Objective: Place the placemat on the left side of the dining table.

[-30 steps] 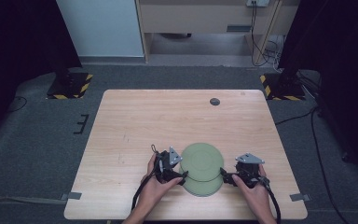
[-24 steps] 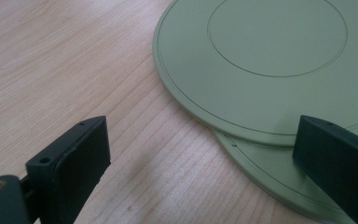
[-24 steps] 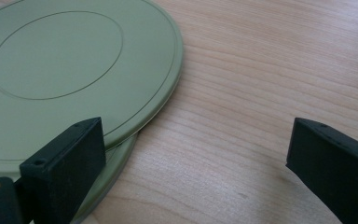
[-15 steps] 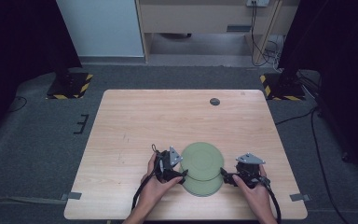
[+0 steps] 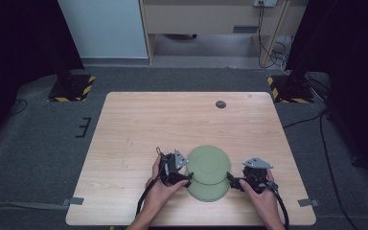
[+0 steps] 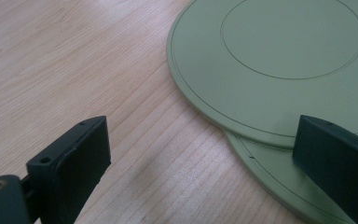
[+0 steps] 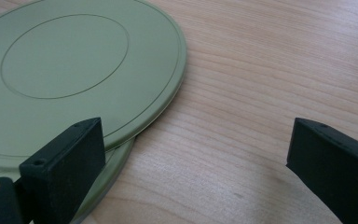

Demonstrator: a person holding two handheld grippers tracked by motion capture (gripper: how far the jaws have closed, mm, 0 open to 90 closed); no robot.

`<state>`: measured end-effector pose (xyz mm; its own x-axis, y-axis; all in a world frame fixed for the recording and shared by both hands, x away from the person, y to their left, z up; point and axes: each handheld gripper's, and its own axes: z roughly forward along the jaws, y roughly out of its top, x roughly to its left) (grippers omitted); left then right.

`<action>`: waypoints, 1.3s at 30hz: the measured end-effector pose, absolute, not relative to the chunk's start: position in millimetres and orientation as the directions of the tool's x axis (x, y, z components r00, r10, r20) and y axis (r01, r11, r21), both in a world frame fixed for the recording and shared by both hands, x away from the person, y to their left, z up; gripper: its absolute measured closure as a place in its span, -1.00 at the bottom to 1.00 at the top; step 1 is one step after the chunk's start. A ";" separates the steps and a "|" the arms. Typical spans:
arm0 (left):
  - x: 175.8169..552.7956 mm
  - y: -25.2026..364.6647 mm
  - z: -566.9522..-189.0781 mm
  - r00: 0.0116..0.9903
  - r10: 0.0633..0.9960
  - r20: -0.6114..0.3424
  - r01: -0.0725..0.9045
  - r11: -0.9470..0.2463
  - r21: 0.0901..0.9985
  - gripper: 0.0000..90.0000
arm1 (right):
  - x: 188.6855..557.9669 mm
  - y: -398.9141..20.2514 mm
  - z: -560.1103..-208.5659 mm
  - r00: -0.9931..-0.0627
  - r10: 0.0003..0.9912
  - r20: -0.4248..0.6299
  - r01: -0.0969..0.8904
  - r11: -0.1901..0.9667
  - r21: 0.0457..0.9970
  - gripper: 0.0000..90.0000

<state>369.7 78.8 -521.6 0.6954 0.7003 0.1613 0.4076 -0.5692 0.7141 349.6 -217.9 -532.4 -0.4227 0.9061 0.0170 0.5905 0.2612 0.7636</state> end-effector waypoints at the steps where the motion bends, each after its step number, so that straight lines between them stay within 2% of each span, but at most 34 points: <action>1: 369.9 78.9 -521.7 0.695 0.701 0.160 0.408 -0.568 0.714 -0.93 | 350.6 -217.9 -533.0 -0.420 0.907 0.013 0.591 0.263 0.763 -0.89; 6: 368.9 80.2 -520.6 0.698 0.698 0.158 0.402 -0.565 0.721 -0.86 | 353.9 -217.4 -534.4 -0.417 0.909 0.011 0.595 0.264 0.759 -0.94; 13: 372.2 86.6 -500.1 0.708 0.697 0.108 0.393 -0.517 0.760 -0.88 | 350.5 -225.1 -530.8 -0.410 0.911 0.036 0.599 0.239 0.764 -0.89; 15: 385.6 86.0 -493.3 0.716 0.697 0.035 0.434 -0.484 0.759 -0.88 | 350.2 -230.1 -529.9 -0.406 0.912 0.049 0.604 0.228 0.764 -0.86; 18: 396.6 82.0 -491.3 0.721 0.692 -0.007 0.462 -0.474 0.750 -0.83 | 350.3 -237.2 -528.5 -0.395 0.917 0.057 0.605 0.213 0.767 -0.80; 23: 407.1 76.1 -497.7 0.731 0.679 -0.070 0.515 -0.481 0.710 -0.46 | 350.2 -244.8 -528.4 -0.388 0.921 0.038 0.603 0.222 0.767 -0.53; 28: 413.0 75.6 -505.2 0.711 0.699 -0.075 0.555 -0.493 0.669 -0.11 | 350.8 -244.6 -525.8 -0.406 0.914 0.020 0.571 0.237 0.786 -0.09; 32: 410.4 77.2 -504.6 0.706 0.706 -0.055 0.549 -0.497 0.672 0.12 | 351.6 -236.7 -522.7 -0.432 0.902 0.012 0.537 0.247 0.807 0.25; 34: 409.7 78.9 -502.8 0.700 0.711 -0.065 0.549 -0.478 0.685 0.25 | 351.9 -233.6 -522.0 -0.441 0.898 0.010 0.522 0.247 0.816 0.33; 39: 409.8 78.3 -505.0 0.698 0.713 -0.070 0.559 -0.481 0.675 0.35 | 352.1 -230.7 -520.6 -0.457 0.889 0.033 0.512 0.232 0.827 0.36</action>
